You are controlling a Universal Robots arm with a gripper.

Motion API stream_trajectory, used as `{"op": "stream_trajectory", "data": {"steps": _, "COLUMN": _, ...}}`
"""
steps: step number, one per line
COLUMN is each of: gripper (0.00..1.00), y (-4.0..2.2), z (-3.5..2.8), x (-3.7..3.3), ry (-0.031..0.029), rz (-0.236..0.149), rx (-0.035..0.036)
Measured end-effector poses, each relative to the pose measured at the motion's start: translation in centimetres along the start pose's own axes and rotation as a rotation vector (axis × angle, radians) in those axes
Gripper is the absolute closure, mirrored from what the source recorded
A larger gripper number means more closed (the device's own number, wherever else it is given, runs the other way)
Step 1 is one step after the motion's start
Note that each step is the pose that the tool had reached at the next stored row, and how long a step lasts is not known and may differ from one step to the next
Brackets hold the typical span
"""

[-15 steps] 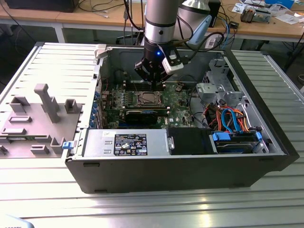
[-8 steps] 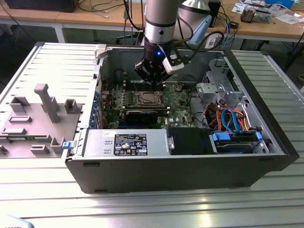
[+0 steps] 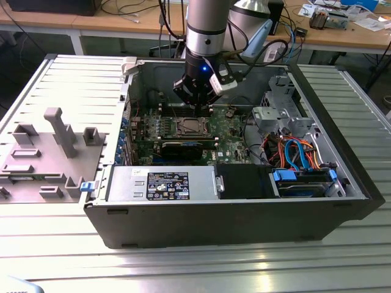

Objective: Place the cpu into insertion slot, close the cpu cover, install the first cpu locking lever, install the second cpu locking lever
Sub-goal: 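Install the first cpu locking lever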

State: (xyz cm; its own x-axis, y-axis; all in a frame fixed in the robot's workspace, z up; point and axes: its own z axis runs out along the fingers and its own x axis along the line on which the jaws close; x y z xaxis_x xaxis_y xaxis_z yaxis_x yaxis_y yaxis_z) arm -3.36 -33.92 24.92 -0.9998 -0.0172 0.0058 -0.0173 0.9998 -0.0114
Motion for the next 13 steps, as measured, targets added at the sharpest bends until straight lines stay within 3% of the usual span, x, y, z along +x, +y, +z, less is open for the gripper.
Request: {"op": "stream_trajectory", "data": {"steps": 13, "gripper": 0.89, "y": 0.0, "z": 0.0, "x": 0.0, "ry": -0.0003, "rz": -0.023, "rx": 0.0001}}
